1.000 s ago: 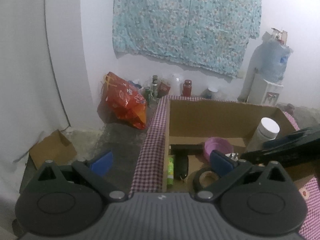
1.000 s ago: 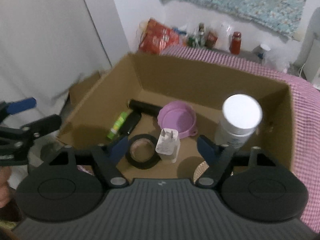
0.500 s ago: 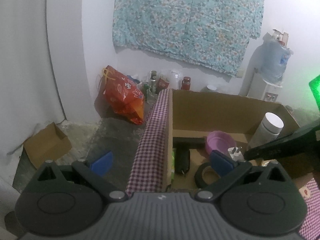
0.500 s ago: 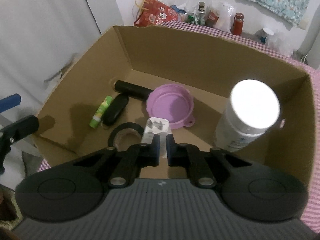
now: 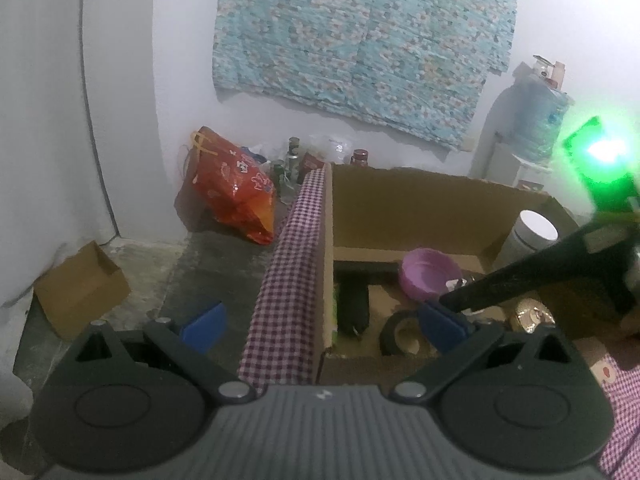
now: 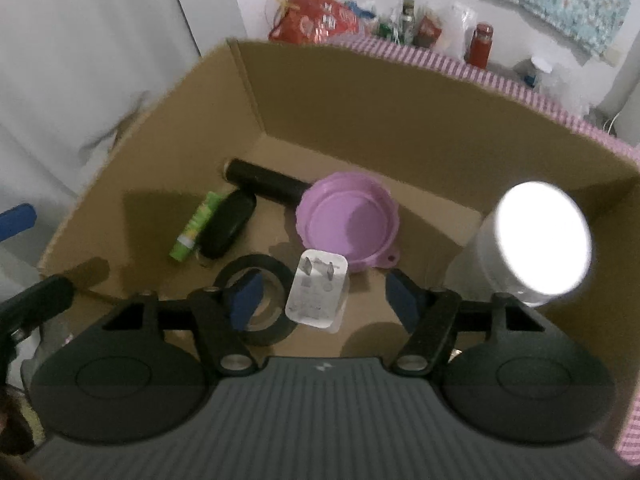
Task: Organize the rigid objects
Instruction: 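Reach the right gripper into the box and grasp the white bottle's cap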
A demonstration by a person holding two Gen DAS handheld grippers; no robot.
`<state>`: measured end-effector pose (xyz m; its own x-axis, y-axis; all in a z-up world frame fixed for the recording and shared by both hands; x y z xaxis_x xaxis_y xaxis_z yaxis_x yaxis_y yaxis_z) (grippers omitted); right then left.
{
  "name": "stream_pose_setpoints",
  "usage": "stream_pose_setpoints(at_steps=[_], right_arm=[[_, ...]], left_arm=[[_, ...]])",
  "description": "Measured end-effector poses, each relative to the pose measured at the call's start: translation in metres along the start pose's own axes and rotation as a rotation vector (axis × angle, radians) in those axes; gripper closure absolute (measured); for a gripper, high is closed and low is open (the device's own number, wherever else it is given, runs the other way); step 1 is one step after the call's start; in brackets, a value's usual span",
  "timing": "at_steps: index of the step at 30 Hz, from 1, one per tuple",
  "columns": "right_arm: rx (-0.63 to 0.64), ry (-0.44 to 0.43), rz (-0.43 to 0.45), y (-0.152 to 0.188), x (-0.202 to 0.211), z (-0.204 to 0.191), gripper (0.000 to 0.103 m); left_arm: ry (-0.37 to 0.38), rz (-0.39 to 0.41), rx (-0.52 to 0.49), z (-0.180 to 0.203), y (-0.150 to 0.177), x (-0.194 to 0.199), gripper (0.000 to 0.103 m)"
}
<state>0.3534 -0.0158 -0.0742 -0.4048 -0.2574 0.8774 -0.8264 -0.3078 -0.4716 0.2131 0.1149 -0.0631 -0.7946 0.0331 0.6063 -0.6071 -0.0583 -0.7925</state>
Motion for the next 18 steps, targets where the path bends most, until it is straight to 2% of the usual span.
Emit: stream_pose_setpoints(at_steps=[1, 2, 15, 18], right_arm=[[-0.009, -0.012, -0.017, 0.000, -0.006, 0.001, 0.074], [-0.024, -0.024, -0.024, -0.001, -0.008, 0.002, 0.075], [0.043, 0.096, -0.031, 0.011, 0.001, 0.004, 0.077], [0.029, 0.076, -0.024, 0.011, 0.004, 0.007, 0.074]], left_arm=[[0.003, -0.001, -0.003, -0.001, 0.000, 0.000, 0.000], [0.005, -0.001, -0.006, 0.000, 0.001, 0.000, 0.000], [0.019, 0.007, -0.008, -0.005, 0.003, 0.002, 0.000], [0.028, 0.009, -0.005, -0.005, 0.002, 0.002, 0.000]])
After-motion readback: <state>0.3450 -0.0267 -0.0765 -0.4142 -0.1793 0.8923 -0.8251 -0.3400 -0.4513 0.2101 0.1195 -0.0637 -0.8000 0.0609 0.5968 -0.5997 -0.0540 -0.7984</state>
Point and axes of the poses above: each gripper's, at about its wrist camera, not at the fingertips, and x roughly against the way its jaws point, z to its right, y to its underside, the point moved 3 cm from there along -x, roughly the way its jaws point, and after that the axes turned 1 degree about -z, right-handed, at the moved point
